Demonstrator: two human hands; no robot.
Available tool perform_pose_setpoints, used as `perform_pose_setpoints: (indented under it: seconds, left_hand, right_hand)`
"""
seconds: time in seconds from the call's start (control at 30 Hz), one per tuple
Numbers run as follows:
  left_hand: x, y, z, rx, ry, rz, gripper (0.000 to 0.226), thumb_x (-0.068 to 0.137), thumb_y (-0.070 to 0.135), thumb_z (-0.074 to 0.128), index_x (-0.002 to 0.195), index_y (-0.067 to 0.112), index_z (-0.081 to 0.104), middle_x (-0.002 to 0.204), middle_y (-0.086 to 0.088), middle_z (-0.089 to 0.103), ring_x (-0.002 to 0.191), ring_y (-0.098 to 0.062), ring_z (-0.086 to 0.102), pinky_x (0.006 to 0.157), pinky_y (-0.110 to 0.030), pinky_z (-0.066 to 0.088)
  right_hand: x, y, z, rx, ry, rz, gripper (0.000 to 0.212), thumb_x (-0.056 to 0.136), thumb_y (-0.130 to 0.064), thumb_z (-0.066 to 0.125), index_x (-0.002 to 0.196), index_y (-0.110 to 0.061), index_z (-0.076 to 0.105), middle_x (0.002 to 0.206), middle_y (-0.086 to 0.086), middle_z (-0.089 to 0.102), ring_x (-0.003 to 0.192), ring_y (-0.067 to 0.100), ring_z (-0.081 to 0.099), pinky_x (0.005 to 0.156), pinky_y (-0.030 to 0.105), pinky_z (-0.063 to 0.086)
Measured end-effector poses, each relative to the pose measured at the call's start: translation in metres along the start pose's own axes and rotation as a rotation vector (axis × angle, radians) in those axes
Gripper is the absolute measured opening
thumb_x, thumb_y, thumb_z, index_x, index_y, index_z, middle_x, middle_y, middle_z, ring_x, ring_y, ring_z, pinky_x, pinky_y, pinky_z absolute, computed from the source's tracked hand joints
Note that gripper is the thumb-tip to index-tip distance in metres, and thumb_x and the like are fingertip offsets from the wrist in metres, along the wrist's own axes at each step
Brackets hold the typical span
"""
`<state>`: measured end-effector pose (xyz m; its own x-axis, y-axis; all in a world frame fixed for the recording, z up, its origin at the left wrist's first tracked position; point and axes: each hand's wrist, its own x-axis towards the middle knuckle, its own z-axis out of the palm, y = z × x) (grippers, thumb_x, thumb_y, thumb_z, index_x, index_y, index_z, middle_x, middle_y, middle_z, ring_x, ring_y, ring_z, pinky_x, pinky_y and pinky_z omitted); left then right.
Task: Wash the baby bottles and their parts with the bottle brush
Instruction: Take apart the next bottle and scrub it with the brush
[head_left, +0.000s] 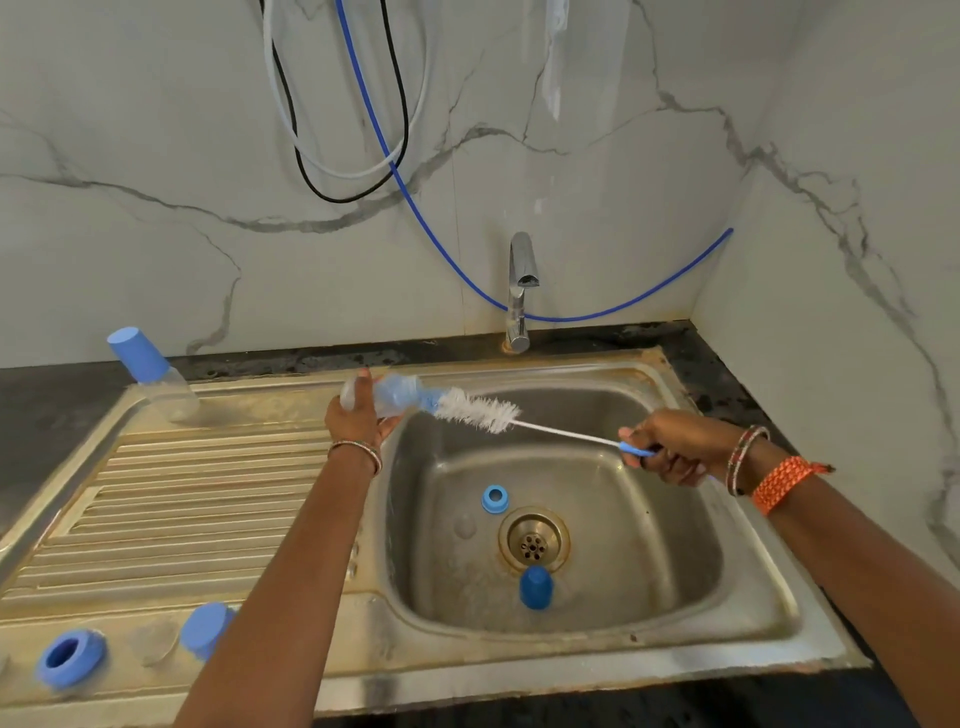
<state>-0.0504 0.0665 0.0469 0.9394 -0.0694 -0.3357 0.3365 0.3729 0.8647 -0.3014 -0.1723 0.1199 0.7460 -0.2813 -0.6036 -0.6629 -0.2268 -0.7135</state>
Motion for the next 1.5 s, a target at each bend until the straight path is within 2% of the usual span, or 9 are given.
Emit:
perform_pose_setpoints:
  seconds: [0.3,0.47,0.63,0.8,1.0,1.1,1.2,1.33,1.5]
  left_hand:
    - [-0.011,-0.009,0.012,0.227,0.115,0.012,0.052,0.086,0.044,0.064,0.12,0.007,0.049,0.114,-0.014,0.054,0.097,-0.03,0.056,0.065,-0.04,0.055]
    - [-0.013,-0.004,0.01,0.175,0.138,-0.108,0.06,0.087,0.044,0.062,0.13,0.007,0.042,0.125,-0.017,0.05,0.106,-0.035,0.057,0.064,-0.039,0.054]
    - [-0.019,0.0,0.008,0.132,0.103,-0.18,0.056,0.089,0.035,0.063,0.132,0.008,0.04,0.119,-0.016,0.052,0.102,-0.034,0.06,0.068,-0.039,0.053]
    - [0.028,0.014,-0.025,0.168,0.091,-0.233,0.06,0.091,0.05,0.05,0.14,0.019,0.037,0.138,-0.009,0.048,0.116,-0.028,0.057,0.058,-0.033,0.055]
    - [-0.031,0.004,0.024,0.278,-0.363,-0.294,0.009,0.096,0.022,0.049,0.092,0.015,0.055,0.12,-0.012,0.054,0.086,-0.021,0.06,0.064,-0.033,0.059]
    - [-0.058,-0.007,0.042,0.151,-0.492,-0.371,0.002,0.09,0.014,0.056,0.09,0.012,0.055,0.119,-0.017,0.051,0.092,-0.031,0.056,0.056,-0.039,0.058]
    - [-0.069,-0.007,0.046,0.112,-0.499,-0.311,0.006,0.09,0.016,0.06,0.091,0.011,0.056,0.11,-0.016,0.055,0.091,-0.029,0.057,0.06,-0.04,0.057]
    - [-0.077,-0.008,0.043,0.103,-0.448,-0.15,0.026,0.09,0.02,0.062,0.108,0.006,0.048,0.115,-0.014,0.052,0.097,-0.028,0.057,0.059,-0.038,0.06]
    - [-0.081,-0.011,0.037,0.229,-0.329,0.077,0.033,0.092,0.017,0.059,0.111,0.013,0.032,0.117,-0.008,0.042,0.102,-0.023,0.052,0.064,-0.031,0.057]
  right_hand:
    - [-0.032,0.028,0.011,-0.11,0.301,-0.097,0.041,0.097,-0.034,0.048,0.076,-0.009,0.073,0.043,-0.004,0.033,0.032,0.006,0.024,0.035,0.015,0.023]
    - [-0.05,0.03,0.025,-0.149,0.389,-0.153,0.045,0.09,-0.046,0.054,0.072,-0.01,0.074,0.04,-0.006,0.034,0.032,0.005,0.025,0.035,0.014,0.025]
    - [-0.06,0.035,0.037,-0.15,0.45,-0.194,0.037,0.091,-0.035,0.058,0.072,-0.008,0.074,0.038,-0.005,0.037,0.027,0.002,0.028,0.035,0.007,0.028]
    - [-0.08,0.067,0.016,-0.232,0.687,-0.153,0.034,0.091,-0.037,0.059,0.064,-0.021,0.072,0.052,0.001,0.051,0.05,0.015,0.045,0.055,0.028,0.035]
    - [-0.042,0.056,0.06,-0.2,0.769,-0.293,0.024,0.093,-0.023,0.055,0.074,-0.01,0.063,0.068,0.007,0.061,0.061,0.018,0.055,0.061,0.03,0.047]
    - [-0.026,0.03,0.09,-0.26,0.853,-0.395,0.019,0.093,-0.017,0.054,0.08,-0.009,0.066,0.068,0.004,0.061,0.063,0.02,0.053,0.062,0.033,0.046]
    - [-0.021,0.015,0.109,-0.252,0.845,-0.416,0.021,0.093,-0.016,0.049,0.084,-0.012,0.067,0.071,0.009,0.064,0.068,0.029,0.06,0.067,0.044,0.053]
    - [-0.019,0.0,0.118,-0.283,0.829,-0.413,0.037,0.095,-0.016,0.044,0.127,-0.024,0.059,0.093,0.011,0.068,0.078,0.03,0.06,0.067,0.034,0.049]
    - [-0.022,-0.012,0.121,-0.372,0.875,-0.44,0.046,0.096,-0.013,0.04,0.137,-0.032,0.048,0.073,0.002,0.054,0.063,0.021,0.05,0.058,0.029,0.038]
